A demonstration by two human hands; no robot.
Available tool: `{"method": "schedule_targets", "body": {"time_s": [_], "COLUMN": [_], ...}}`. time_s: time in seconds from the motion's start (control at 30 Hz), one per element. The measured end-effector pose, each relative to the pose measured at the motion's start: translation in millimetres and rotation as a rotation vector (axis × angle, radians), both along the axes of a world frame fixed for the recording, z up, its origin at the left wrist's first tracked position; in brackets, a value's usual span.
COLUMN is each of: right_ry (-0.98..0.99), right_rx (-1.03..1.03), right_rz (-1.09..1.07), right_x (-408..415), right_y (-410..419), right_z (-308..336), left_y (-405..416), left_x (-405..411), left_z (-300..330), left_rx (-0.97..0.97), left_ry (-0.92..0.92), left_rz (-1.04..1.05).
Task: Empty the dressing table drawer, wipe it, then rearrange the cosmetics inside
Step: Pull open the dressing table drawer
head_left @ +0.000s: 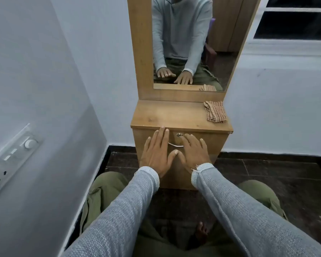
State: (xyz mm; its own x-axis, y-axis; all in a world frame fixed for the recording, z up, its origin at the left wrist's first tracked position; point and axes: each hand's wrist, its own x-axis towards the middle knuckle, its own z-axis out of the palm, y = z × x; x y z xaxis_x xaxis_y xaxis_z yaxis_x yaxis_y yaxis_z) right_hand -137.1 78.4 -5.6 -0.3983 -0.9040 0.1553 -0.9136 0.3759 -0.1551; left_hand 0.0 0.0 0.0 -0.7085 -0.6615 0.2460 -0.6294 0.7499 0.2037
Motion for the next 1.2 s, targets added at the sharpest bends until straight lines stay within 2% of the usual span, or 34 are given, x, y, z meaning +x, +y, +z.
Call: {"method": "schedule_targets", "body": {"time_s": [0.3,0.43,0.57,0.7,0.77,0.83,0.97,1.03,1.13,1.2], "right_ry": [0.030,0.013,-0.028,0.026,0.051,0.073,0.085,0.052,-0.022,-0.051], "right_rx": [0.143,0.128,0.069,0.096,0.021,-0.164,-0.370,-0.321,-0.073,0.013], "right_rz": [0.048,0.066,0.065,0.098,0.139,0.156,0.116,0.077,0.078,0.087], "right_x": [-18,-21,-20,-19,-19,-20,-25,-29,-32,-31], "right_y": [-20,-26,-24,-19,-13,-6,-3,-5,-4,-2], "right_z": [-26,-30,-37,-32,-24,-15,12,22,30,37], "left_y": [-7,-10,-14,-10,-10,-12,-17,-17,-14,-12], "left_x": [-12,-18,-22,-19,-15,-13,-11,-11,-11,-11], "left_z": [-30,-37,-35,-25,-19,-13,-5,-2,10,20], "left_rx": [0.059,0.067,0.067,-0.032,-0.058,-0.081,-0.045,-0.016,0.015,0.066], "left_ry": [-0.105,-0.108,-0.083,0.040,0.104,0.130,0.040,0.017,-0.007,-0.039], "left_rz": [-0.001,-0.011,-0.018,-0.027,-0.033,-0.033,-0.065,-0.079,-0.067,-0.054]}}
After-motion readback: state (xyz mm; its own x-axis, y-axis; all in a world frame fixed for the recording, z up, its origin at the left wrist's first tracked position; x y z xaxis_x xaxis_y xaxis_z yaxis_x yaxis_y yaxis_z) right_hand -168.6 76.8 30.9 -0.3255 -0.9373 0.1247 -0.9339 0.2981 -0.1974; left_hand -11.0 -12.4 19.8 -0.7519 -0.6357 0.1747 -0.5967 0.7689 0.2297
